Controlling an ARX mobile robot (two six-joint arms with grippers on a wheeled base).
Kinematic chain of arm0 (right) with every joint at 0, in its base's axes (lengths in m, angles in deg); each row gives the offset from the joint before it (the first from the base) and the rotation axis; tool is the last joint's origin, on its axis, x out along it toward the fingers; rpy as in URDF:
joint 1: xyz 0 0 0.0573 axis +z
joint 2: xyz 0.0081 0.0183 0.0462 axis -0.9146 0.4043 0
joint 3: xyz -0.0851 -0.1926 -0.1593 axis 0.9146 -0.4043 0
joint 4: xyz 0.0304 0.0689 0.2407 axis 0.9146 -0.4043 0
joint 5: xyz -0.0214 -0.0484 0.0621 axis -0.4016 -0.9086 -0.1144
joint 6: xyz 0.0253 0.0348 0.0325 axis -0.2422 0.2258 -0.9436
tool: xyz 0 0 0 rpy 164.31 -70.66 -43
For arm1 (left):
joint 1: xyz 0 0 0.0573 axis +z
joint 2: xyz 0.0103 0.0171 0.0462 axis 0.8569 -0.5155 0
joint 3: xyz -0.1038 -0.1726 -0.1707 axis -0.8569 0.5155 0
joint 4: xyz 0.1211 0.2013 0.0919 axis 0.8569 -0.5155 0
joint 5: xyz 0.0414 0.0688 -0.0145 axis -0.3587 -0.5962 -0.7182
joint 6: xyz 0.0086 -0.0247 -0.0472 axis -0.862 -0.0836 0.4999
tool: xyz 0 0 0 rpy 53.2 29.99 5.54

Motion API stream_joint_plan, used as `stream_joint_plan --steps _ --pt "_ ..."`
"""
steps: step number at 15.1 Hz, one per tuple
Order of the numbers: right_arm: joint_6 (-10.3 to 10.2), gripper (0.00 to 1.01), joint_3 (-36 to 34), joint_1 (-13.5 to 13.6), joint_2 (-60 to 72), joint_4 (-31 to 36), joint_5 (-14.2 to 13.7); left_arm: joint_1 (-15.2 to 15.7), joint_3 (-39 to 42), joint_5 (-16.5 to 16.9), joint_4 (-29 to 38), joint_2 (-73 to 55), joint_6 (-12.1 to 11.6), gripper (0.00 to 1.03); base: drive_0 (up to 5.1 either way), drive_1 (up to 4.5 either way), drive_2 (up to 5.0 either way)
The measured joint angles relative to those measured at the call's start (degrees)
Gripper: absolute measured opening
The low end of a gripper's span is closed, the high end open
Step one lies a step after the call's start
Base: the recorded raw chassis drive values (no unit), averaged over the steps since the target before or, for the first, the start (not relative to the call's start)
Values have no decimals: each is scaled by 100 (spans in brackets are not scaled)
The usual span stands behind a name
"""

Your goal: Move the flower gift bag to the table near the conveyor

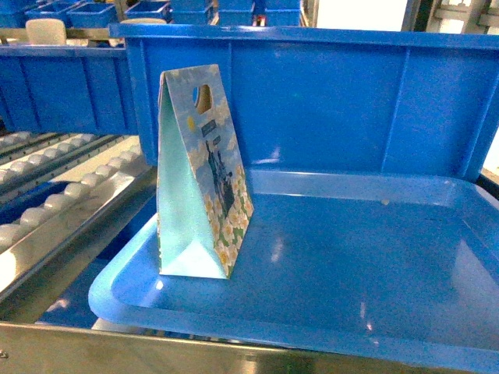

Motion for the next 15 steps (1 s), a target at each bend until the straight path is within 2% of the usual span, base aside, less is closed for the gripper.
stream_joint_plan --steps 5,15 --pt "0 2 0 0 0 0 0 -214 -433 39 -7 -42 149 98 0 0 0" --pt "0 2 0 0 0 2 0 -802 -1392 -157 608 -1303 155 98 0 0 0"
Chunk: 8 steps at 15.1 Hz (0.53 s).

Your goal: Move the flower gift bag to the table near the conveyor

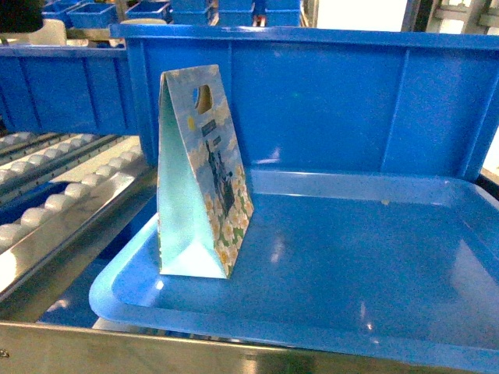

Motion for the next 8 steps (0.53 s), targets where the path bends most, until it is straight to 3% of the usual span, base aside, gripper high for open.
stream_joint_plan --steps 4,8 --pt "0 2 0 0 0 -2 0 -726 -433 -271 -199 -833 -63 98 0 0 0" --pt "0 2 0 0 0 -2 0 -946 -439 -457 -308 -1014 -168 98 0 0 0"
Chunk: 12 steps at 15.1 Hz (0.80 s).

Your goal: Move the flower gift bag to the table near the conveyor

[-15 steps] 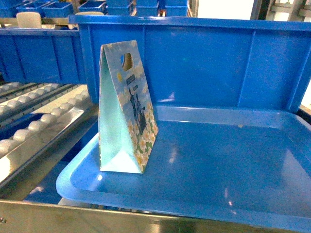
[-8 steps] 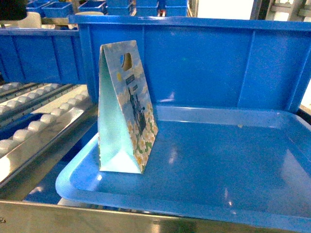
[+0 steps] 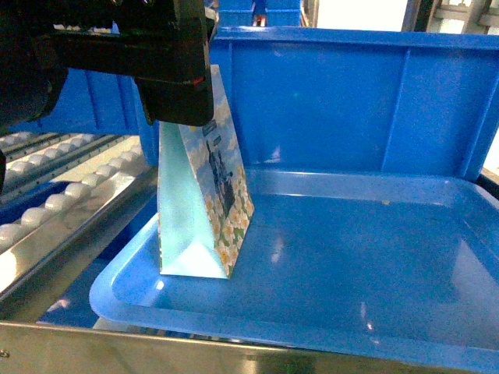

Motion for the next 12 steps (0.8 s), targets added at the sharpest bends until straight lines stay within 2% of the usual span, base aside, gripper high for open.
stream_joint_plan --steps 7,8,12 --pt "0 2 0 0 0 0 0 -37 -57 61 -70 -472 26 98 0 0 0" --pt "0 2 0 0 0 0 0 -63 -114 17 -59 -525 9 96 0 0 0" --pt "0 2 0 0 0 0 0 -131 -186 -20 -57 -577 2 51 0 0 0"
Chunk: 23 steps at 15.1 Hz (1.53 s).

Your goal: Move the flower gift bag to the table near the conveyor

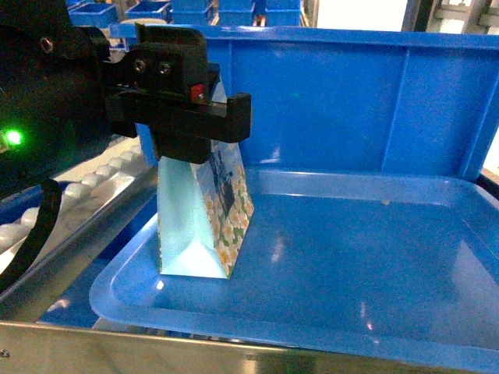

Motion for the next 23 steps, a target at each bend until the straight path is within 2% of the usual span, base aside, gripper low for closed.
stream_joint_plan --steps 2,3,7,8,14,16,17,19,23 --pt "0 2 0 0 0 0 0 -17 -22 -68 66 -37 -15 44 0 0 0" --pt "0 2 0 0 0 0 0 -15 -28 -66 -2 -39 2 51 0 0 0" --pt "0 2 0 0 0 2 0 -35 -28 -153 -66 -55 107 7 0 0 0" --pt "0 2 0 0 0 0 0 -46 -28 -173 -74 -55 138 2 0 0 0" --pt "0 2 0 0 0 2 0 -55 13 -125 -369 168 223 2 0 0 0" --pt "0 2 0 0 0 0 0 -31 57 -17 -562 466 149 2 0 0 0" --pt "0 2 0 0 0 2 0 140 37 0 -669 1056 81 2 0 0 0" --pt "0 2 0 0 0 0 0 291 -55 2 -719 1364 61 2 0 0 0" --pt "0 2 0 0 0 0 0 417 -129 20 -935 2020 -59 2 0 0 0"
